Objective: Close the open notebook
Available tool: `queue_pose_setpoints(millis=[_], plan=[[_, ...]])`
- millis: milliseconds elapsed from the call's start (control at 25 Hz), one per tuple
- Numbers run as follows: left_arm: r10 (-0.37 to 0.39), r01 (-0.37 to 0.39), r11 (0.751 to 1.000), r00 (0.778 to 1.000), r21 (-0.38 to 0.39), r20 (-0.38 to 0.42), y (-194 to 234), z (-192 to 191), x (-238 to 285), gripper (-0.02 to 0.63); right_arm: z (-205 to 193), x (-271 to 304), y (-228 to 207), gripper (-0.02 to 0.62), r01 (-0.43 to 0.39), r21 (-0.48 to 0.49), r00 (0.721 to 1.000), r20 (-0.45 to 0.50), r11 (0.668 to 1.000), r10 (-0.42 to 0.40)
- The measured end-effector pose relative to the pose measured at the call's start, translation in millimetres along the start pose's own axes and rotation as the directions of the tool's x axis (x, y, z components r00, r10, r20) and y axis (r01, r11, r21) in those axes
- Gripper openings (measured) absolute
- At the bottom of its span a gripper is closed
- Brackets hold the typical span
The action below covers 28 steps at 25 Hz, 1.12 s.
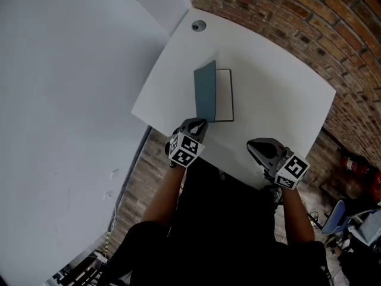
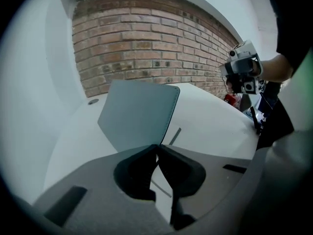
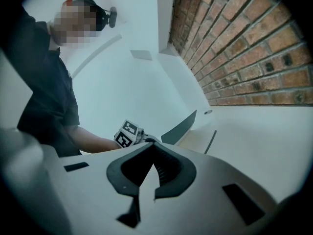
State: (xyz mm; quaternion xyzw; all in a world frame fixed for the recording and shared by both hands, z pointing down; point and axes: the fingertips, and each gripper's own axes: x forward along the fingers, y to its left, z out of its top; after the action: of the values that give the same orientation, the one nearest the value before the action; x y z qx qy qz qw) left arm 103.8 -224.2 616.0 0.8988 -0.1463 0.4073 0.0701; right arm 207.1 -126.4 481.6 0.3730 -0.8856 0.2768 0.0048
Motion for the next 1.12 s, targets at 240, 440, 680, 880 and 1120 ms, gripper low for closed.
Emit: queue_pose_setpoints(millis=[240, 440, 680, 880, 1120], plan=[[-0.033, 0.044, 0.994, 0.993, 0.097, -0.111, -10, -4, 20, 0.025, -3, -10, -5, 0.005, 0.021, 0.011, 1.0, 0.006, 1.0, -0.021], [-0.077, 0.096, 0.99, 0.982, 0.102, -0.174, -14, -9, 33, 0.025, -4, -17, -9, 0.005, 0.034, 0.022, 0.999, 0.016, 0.999, -0.035], [-0.134, 0.145, 0.989, 0.969, 0.038, -0.209, -17, -13, 39, 0.034, -9, -22, -13, 0.005, 0.045, 0.032, 0.999, 0.016, 0.998, -0.046], [-0.155, 0.168, 0.985, 0.966, 0.048, -0.206, -19, -14, 41, 0.043, -11, -23, -15, 0.005, 0.042, 0.037, 0.999, 0.018, 0.998, -0.043], [-0.198, 0.205, 0.978, 0.966, 0.025, -0.168, -24, -12, 38, 0.092, -13, -21, -11, 0.005, 0.026, 0.023, 1.0, 0.013, 0.999, -0.027]])
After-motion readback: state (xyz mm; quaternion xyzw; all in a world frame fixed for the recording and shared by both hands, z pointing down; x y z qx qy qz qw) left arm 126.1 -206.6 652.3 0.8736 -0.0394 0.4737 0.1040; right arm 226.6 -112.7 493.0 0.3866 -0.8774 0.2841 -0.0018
